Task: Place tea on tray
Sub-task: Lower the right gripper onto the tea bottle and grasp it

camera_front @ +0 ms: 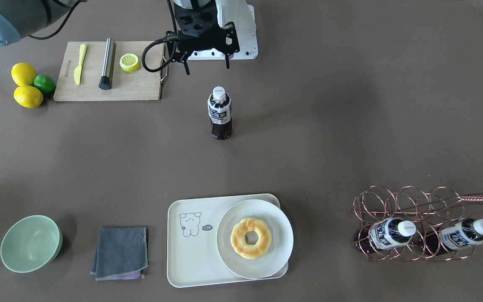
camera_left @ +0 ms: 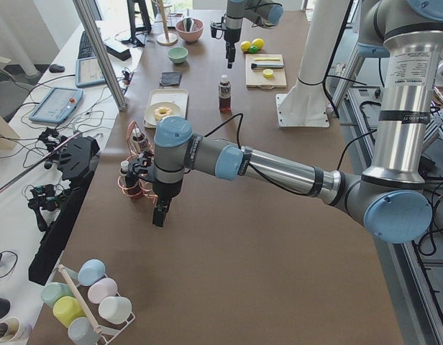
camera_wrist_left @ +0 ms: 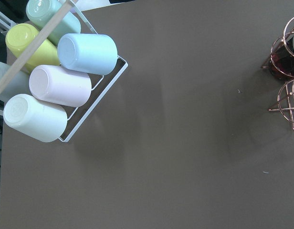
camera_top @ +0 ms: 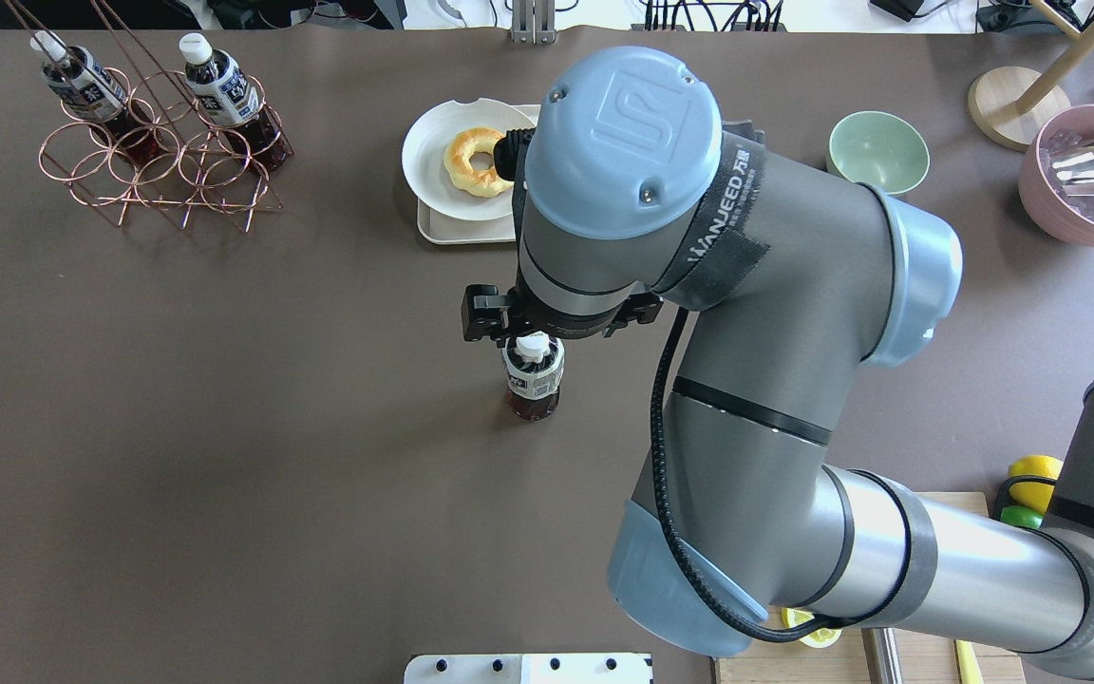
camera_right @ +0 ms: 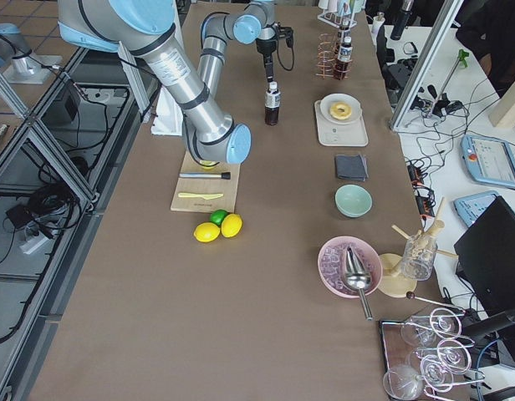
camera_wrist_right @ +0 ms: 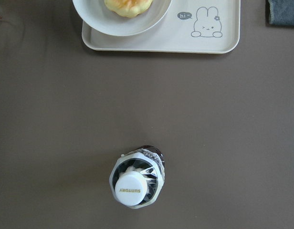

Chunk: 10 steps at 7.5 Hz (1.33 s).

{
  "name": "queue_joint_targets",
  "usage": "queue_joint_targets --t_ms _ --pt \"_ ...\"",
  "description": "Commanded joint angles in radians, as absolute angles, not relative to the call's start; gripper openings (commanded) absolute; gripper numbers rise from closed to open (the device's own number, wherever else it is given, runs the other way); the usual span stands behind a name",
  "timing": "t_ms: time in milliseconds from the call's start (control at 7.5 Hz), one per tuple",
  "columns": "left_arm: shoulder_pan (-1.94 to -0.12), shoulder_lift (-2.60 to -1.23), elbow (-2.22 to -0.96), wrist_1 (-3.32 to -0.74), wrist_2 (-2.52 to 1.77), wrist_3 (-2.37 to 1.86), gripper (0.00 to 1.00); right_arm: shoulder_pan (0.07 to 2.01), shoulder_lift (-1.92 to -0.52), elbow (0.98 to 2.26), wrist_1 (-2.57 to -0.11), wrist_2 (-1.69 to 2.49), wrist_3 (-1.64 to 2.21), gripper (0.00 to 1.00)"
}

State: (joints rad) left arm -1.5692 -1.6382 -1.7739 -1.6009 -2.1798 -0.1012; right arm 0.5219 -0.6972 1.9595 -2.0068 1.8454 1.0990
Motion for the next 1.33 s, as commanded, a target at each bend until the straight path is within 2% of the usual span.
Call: queue_joint_targets --t_ms 0,400,667,1200 --pt "-1.569 -1.64 -1.767 -1.601 -2.18 -0.101 0.98 0.508 -0.69 1.875 -1.916 1.813 1.108 1.0" --pt "-1.568 -1.651 -1.753 -1.601 -2.18 -0.101 0.98 0.505 -0.69 1.852 -1.913 1.804 1.106 0.94" --pt "-1.568 -1.652 -1.747 -1.601 -2.18 -0.101 0.98 0.502 -0.692 1.844 -1.913 1.804 1.108 0.81" --pt "-1.566 -1.661 -1.735 -1.603 -2.18 -0.101 0.98 0.503 -0.696 1.799 -1.847 1.802 1.108 0.82"
